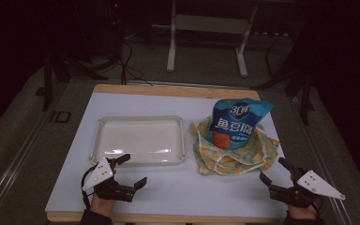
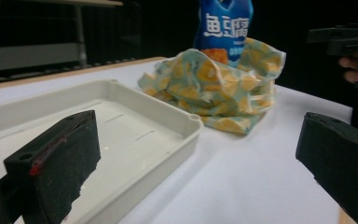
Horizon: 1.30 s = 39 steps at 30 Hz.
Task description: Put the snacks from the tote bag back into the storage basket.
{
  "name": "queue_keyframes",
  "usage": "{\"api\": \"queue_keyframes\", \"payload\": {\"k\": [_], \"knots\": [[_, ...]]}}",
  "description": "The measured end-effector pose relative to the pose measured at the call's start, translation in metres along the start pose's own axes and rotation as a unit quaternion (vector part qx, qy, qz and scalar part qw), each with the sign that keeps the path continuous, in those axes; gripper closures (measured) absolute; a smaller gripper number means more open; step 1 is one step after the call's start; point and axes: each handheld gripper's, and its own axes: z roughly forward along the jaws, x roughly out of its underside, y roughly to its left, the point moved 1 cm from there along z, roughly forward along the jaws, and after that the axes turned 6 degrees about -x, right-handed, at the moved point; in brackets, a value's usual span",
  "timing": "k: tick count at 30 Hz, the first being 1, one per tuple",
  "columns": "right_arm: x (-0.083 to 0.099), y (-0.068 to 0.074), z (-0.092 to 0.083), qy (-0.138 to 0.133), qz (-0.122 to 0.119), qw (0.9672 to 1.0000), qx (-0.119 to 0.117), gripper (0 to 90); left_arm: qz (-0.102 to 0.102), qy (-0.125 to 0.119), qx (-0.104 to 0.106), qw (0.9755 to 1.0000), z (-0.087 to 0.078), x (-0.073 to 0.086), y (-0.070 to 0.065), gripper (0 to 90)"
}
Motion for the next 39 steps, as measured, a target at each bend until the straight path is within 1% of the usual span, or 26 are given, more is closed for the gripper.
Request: {"api": "queue_keyframes", "payload": {"k": [1,5,7,8,9,10,11,12,13,14,16,17,19,20,21,22,23,24,27,31,32,33,35,37,38,39], "knots": [[0.000,0.001,0.000,0.005,0.004,1.0000,0.003,13.8,0.000,-0.001,0.000,1.0000,0.000,0.000,0.000,0.4],[0.000,0.001,-0.001,0.007,0.006,1.0000,0.002,13.8,0.001,0.002,0.005,1.0000,0.001,0.001,0.000,0.4],[0.000,0.000,-0.007,0.010,0.011,0.9999,-0.001,13.7,0.006,0.011,0.005,0.9999,0.001,-0.001,0.000,0.4],[0.000,0.000,-0.007,0.010,0.011,0.9999,-0.001,13.7,0.001,0.016,0.010,0.9998,0.001,-0.002,0.001,0.4],[0.001,-0.001,-0.010,0.010,0.008,0.9999,0.000,13.7,-0.002,0.014,0.010,0.9999,0.001,-0.002,0.001,0.4],[0.001,-0.003,-0.014,0.008,0.012,0.9999,0.006,13.6,-0.011,0.013,0.014,0.9997,0.001,-0.003,0.002,0.4],[0.001,-0.003,-0.014,0.008,0.012,0.9999,0.006,13.6,-0.016,0.017,0.021,0.9995,0.001,-0.005,0.002,0.4],[0.000,-0.005,-0.016,0.007,0.019,0.9998,0.008,13.4,-0.018,0.017,0.027,0.9993,0.002,-0.006,0.002,0.4],[-0.001,-0.008,-0.019,0.001,0.033,0.9994,0.006,13.0,-0.018,0.019,0.037,0.9990,0.004,-0.008,0.001,0.4],[-0.002,-0.010,-0.020,-0.003,0.037,0.9993,0.006,13.0,-0.018,0.019,0.037,0.9990,0.004,-0.008,0.001,0.4],[-0.004,-0.012,-0.022,-0.005,0.041,0.9991,0.007,12.9,-0.018,0.032,0.045,0.9983,0.011,-0.011,0.000,0.4],[-0.005,-0.013,-0.022,-0.005,0.043,0.9991,0.005,12.8,-0.018,0.032,0.045,0.9983,0.011,-0.011,0.000,0.4],[-0.006,-0.013,-0.022,-0.005,0.041,0.9991,0.006,12.5,-0.020,0.036,0.040,0.9983,0.015,-0.013,-0.001,0.4],[-0.008,-0.013,-0.020,-0.002,0.038,0.9993,0.005,12.5,-0.032,0.032,0.047,0.9979,0.018,-0.017,0.000,0.4],[-0.009,-0.013,-0.020,0.001,0.037,0.9993,0.002,12.5,-0.036,0.024,0.045,0.9980,0.019,-0.020,0.000,0.4],[-0.009,-0.013,-0.020,0.001,0.037,0.9993,0.002,12.5,-0.036,0.024,0.045,0.9980,0.019,-0.020,0.000,0.4],[-0.011,-0.013,-0.017,0.008,0.033,0.9994,0.002,12.5,-0.040,0.019,0.048,0.9978,0.020,-0.023,0.001,0.4],[-0.012,-0.014,-0.016,0.012,0.033,0.9994,-0.004,12.4,-0.039,0.018,0.046,0.9980,0.020,-0.025,0.002,0.4],[-0.015,-0.015,-0.013,0.016,0.036,0.9992,-0.005,12.3,-0.031,0.018,0.048,0.9982,0.024,-0.032,0.004,0.4],[-0.019,-0.019,-0.008,0.018,0.038,0.9990,-0.014,12.2,-0.030,0.023,0.057,0.9977,0.031,-0.035,0.004,0.4],[-0.020,-0.019,-0.007,0.019,0.036,0.9991,-0.014,12.3,-0.030,0.026,0.054,0.9978,0.035,-0.036,0.004,0.4],[-0.022,-0.021,-0.003,0.022,0.033,0.9991,-0.019,12.3,-0.031,0.026,0.063,0.9972,0.040,-0.038,0.004,0.4],[-0.024,-0.021,0.000,0.021,0.027,0.9992,-0.018,12.3,-0.027,0.028,0.060,0.9974,0.042,-0.040,0.004,0.4],[-0.026,-0.021,0.004,0.024,0.025,0.9992,-0.016,11.3,-0.027,0.030,0.068,0.9969,0.048,-0.042,0.003,0.4],[-0.027,-0.021,0.006,0.026,0.025,0.9992,-0.017,11.2,-0.025,0.030,0.068,0.9969,0.050,-0.044,0.003,0.4],[-0.027,-0.021,0.006,0.026,0.025,0.9992,-0.017,11.2,-0.029,0.029,0.076,0.9963,0.053,-0.046,0.003,0.4]]}}
